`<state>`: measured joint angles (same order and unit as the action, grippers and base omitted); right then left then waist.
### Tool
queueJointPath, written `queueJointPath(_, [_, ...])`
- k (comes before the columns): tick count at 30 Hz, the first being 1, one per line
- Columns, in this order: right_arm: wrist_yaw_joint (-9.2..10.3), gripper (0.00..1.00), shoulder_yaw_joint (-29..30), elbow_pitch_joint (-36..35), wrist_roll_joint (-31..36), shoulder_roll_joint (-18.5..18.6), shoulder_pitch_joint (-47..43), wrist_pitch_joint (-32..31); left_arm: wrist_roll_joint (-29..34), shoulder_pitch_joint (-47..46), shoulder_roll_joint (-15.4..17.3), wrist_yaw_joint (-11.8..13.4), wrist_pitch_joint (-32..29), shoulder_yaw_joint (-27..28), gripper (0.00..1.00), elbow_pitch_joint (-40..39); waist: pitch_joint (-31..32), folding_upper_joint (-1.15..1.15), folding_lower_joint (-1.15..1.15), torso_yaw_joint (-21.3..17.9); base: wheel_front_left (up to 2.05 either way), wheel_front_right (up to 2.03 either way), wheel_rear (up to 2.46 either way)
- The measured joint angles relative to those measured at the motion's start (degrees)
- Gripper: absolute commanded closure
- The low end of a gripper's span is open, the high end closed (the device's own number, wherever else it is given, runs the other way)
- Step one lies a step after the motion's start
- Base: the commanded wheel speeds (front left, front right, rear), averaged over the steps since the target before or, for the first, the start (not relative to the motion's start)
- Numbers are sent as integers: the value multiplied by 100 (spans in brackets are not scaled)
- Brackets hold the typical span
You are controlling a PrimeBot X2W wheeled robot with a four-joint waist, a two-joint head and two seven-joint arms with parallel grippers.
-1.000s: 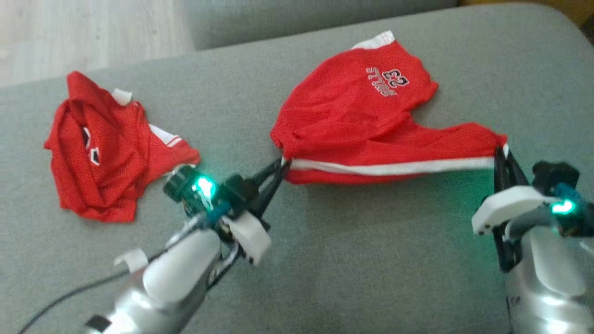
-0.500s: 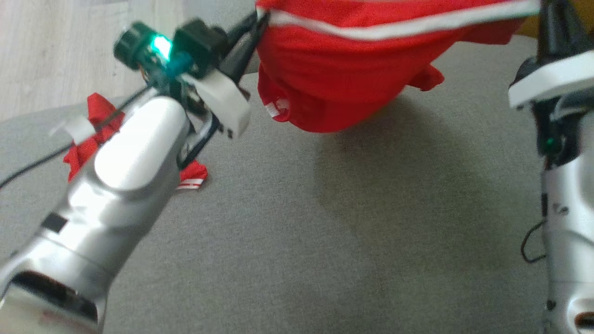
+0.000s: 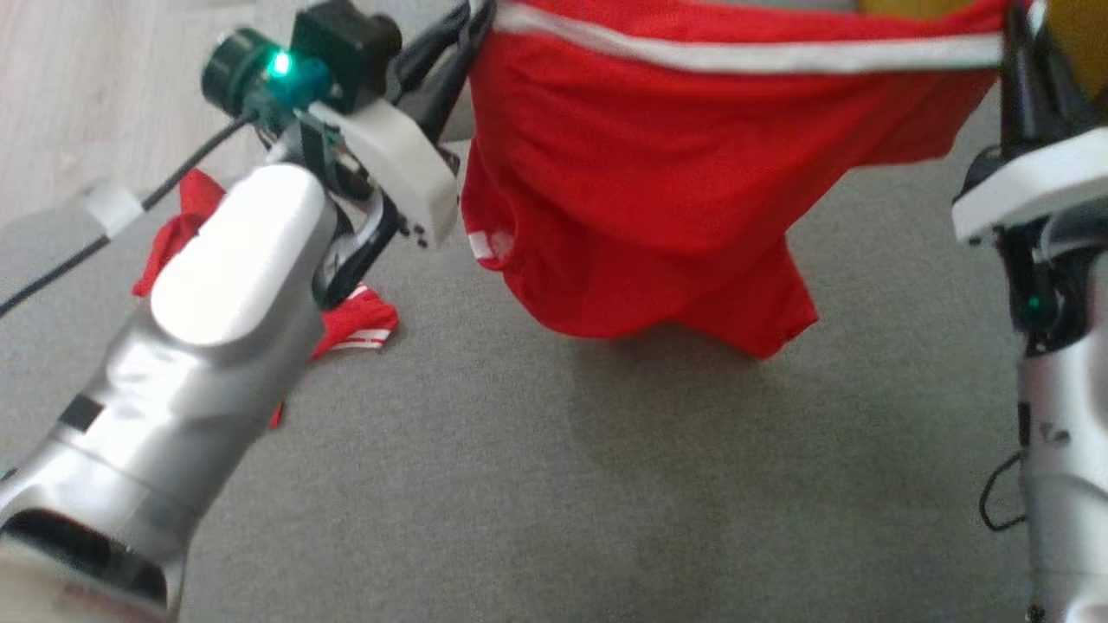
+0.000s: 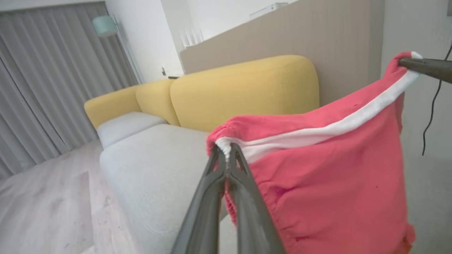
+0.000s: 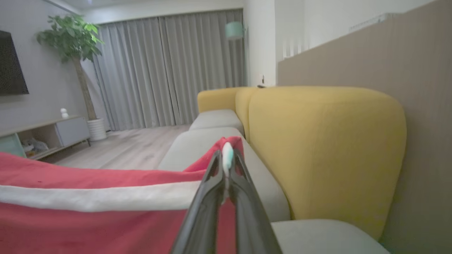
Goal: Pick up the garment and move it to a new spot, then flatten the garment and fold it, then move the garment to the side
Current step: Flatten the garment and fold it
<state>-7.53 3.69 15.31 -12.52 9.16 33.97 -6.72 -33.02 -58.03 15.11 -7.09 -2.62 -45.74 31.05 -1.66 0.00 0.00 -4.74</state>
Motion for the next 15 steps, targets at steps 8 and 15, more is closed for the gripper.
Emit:
queueJointPath(8, [0, 100, -83, 11, -1, 63, 208, -359, -54, -64, 275, 5, -296, -11, 100, -357, -586, 0, 0, -12, 0, 0, 0])
queueJointPath(15, [0, 100, -331, 956, 250, 135, 2109, -35, 738, -1493, 404, 7, -32, -67, 100, 92, -1454, 0, 2, -144, 0, 0, 0])
